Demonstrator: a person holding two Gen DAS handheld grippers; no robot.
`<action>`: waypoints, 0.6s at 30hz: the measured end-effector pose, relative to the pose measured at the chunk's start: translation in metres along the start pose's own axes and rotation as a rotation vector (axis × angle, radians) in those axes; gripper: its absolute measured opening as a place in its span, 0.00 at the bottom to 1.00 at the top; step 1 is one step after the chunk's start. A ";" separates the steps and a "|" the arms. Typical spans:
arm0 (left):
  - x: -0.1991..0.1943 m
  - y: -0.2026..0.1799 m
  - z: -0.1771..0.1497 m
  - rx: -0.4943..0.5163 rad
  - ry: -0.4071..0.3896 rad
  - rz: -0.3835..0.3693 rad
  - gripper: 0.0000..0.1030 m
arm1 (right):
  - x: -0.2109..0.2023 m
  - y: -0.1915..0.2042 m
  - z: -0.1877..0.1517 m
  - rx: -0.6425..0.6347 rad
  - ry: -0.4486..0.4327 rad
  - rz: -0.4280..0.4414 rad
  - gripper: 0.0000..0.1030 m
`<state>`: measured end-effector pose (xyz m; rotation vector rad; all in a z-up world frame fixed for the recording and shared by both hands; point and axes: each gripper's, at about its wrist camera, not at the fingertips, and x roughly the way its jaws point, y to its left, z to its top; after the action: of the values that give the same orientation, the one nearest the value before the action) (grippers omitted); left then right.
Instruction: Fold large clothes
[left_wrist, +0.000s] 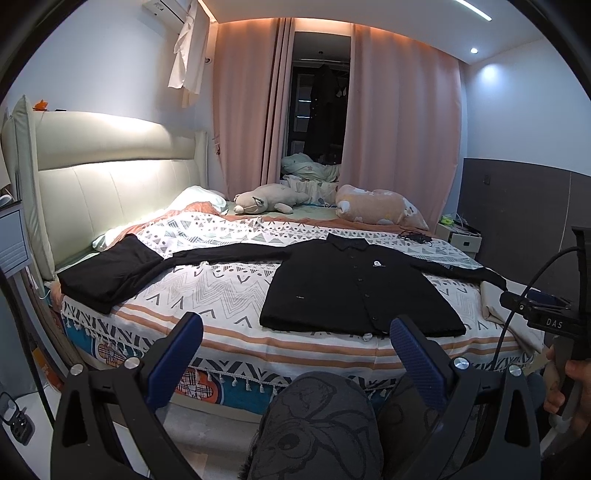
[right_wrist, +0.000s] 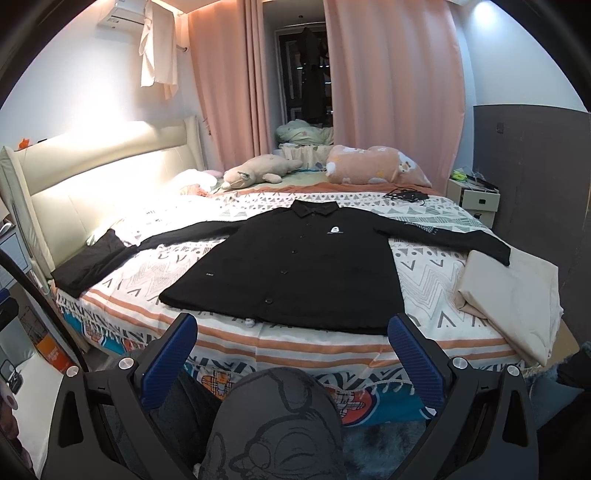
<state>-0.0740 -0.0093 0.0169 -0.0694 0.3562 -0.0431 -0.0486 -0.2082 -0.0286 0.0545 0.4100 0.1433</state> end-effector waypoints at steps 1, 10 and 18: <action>0.001 0.001 0.000 -0.002 -0.001 0.000 1.00 | 0.000 0.001 0.000 -0.001 0.001 0.002 1.00; 0.017 0.012 0.004 -0.022 0.007 0.007 1.00 | 0.009 0.002 0.003 -0.010 -0.005 -0.030 1.00; 0.050 0.023 0.012 -0.046 0.026 0.021 1.00 | 0.038 0.008 0.014 -0.018 0.007 -0.033 1.00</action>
<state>-0.0224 0.0117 0.0090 -0.1109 0.3842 -0.0150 -0.0092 -0.1954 -0.0301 0.0294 0.4162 0.1150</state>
